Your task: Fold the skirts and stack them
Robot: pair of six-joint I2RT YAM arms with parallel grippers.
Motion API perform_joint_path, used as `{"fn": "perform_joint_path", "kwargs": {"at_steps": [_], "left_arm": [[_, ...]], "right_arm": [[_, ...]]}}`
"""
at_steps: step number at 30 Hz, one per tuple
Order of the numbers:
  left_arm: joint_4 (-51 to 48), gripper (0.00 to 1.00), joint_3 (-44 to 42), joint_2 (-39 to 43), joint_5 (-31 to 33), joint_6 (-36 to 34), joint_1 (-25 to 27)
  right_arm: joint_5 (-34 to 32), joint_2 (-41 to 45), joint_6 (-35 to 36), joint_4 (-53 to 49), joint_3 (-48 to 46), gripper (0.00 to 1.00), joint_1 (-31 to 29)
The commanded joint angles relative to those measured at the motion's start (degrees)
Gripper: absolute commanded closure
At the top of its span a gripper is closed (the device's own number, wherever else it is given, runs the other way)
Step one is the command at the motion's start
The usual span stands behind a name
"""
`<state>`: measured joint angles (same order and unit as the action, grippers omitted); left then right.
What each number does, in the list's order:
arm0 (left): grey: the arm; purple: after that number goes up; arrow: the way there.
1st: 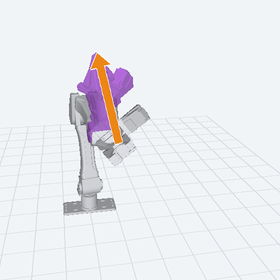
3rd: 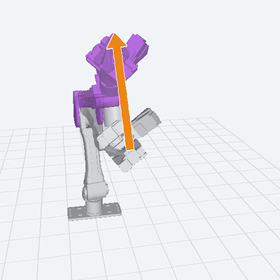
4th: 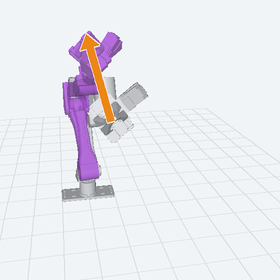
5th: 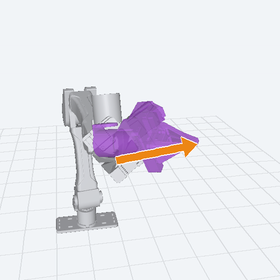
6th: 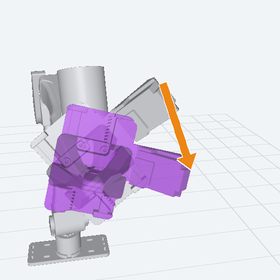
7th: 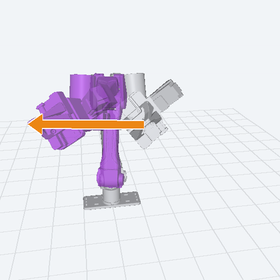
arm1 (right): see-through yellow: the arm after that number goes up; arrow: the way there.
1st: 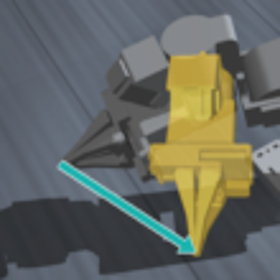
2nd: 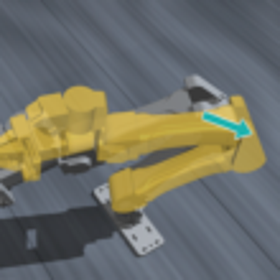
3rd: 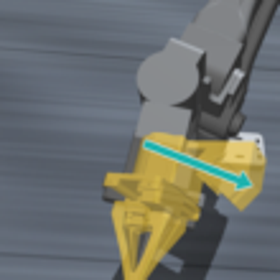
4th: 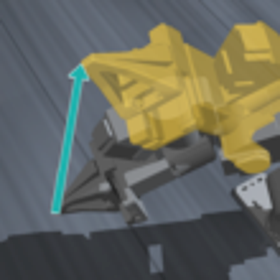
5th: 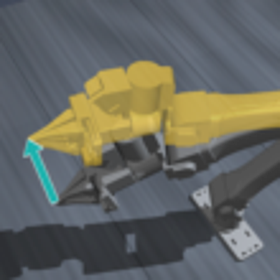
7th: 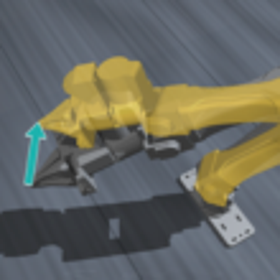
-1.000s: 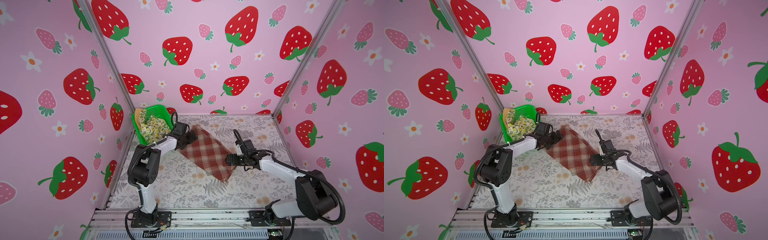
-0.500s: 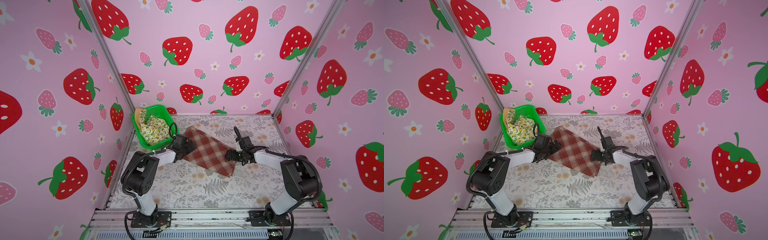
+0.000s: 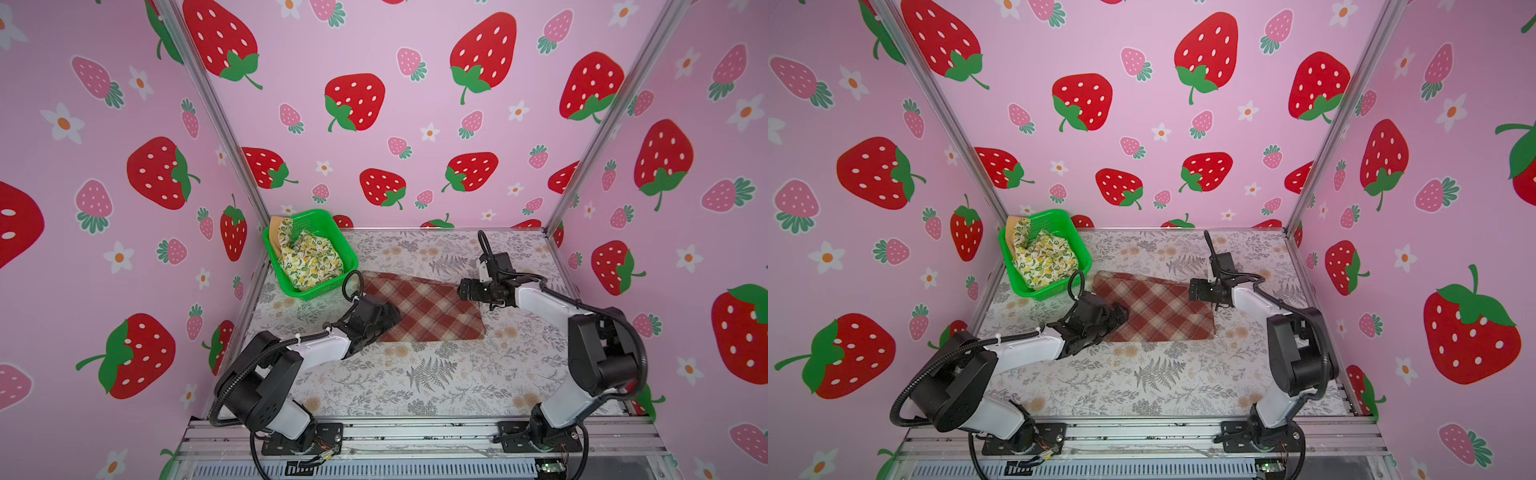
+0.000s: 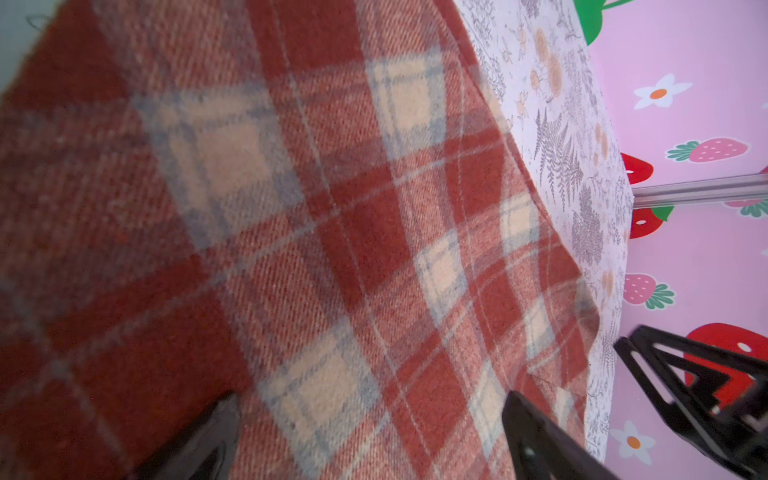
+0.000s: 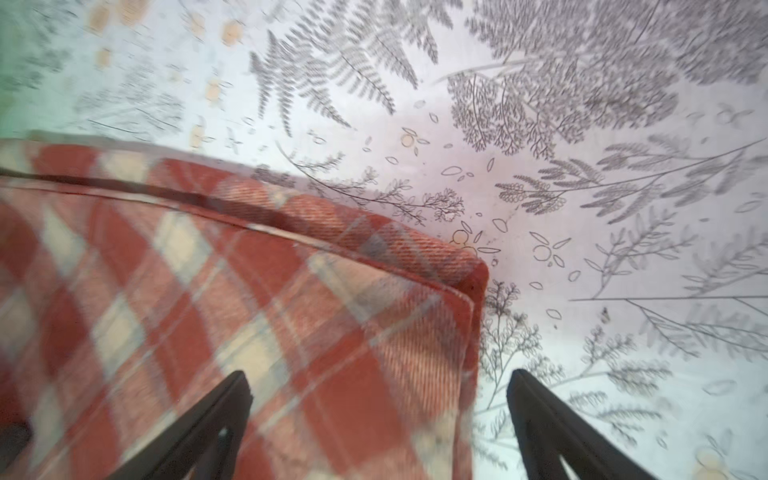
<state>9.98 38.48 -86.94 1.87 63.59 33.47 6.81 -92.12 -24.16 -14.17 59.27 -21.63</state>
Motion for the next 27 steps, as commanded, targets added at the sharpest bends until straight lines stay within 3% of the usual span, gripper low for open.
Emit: {"fn": "perform_joint_path", "kwargs": {"at_steps": [1,8,18,22,27], "left_arm": [[-4.0,0.01,6.2,0.4,-1.0,-2.0,-0.9],[-5.2,0.01,12.8,-5.9,-3.6,-4.3,-3.0],[-3.5,0.01,14.4,-13.5,-8.9,-3.8,-7.8],[-3.0,0.01,13.2,-14.0,-9.4,-3.8,-8.1],[-2.4,0.01,10.8,-10.8,-12.0,-3.7,-8.1]], "right_arm": [[2.4,6.7,-1.0,-2.0,-4.7,0.00,-1.9],[8.5,11.2,-6.8,5.4,-16.7,0.00,-7.1],[5.7,12.7,-9.2,9.8,-28.7,0.00,-7.8],[4.9,13.4,-8.7,9.6,-27.2,0.00,-7.8],[6.5,11.2,-6.9,6.5,-15.0,0.00,-5.9]]}}
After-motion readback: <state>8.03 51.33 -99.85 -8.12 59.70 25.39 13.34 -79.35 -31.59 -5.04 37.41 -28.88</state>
